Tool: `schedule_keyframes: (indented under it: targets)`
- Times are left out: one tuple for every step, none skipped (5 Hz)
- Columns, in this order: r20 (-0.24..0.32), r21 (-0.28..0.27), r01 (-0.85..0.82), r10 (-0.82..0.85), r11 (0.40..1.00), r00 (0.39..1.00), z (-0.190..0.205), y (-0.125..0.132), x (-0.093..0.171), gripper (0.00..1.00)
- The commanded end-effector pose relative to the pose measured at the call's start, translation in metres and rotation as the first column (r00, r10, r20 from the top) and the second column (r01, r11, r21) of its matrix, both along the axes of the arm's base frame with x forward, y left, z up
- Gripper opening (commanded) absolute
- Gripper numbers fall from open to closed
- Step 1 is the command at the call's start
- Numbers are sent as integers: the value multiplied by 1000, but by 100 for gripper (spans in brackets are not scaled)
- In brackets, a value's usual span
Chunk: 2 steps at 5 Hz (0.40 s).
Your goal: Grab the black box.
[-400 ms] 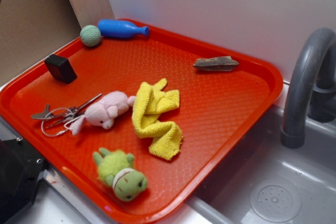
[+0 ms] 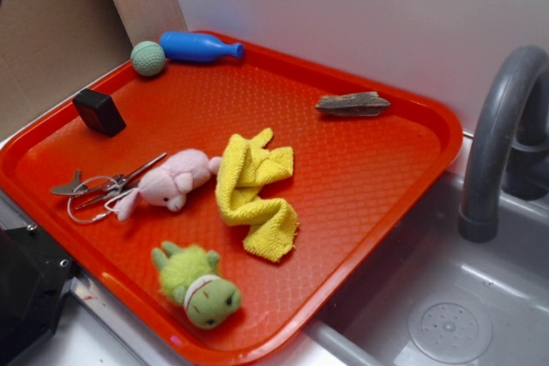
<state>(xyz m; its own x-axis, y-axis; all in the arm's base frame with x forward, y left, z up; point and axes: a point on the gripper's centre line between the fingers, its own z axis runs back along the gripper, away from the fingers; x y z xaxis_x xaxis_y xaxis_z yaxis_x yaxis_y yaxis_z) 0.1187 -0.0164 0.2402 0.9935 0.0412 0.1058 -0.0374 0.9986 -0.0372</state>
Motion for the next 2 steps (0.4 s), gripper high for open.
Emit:
schedule_keyframes:
  targets:
    - [8,33,-278,278,960,960,-30,59,67,100]
    - [35,35,-508,507,861,861,-63,101,92,100]
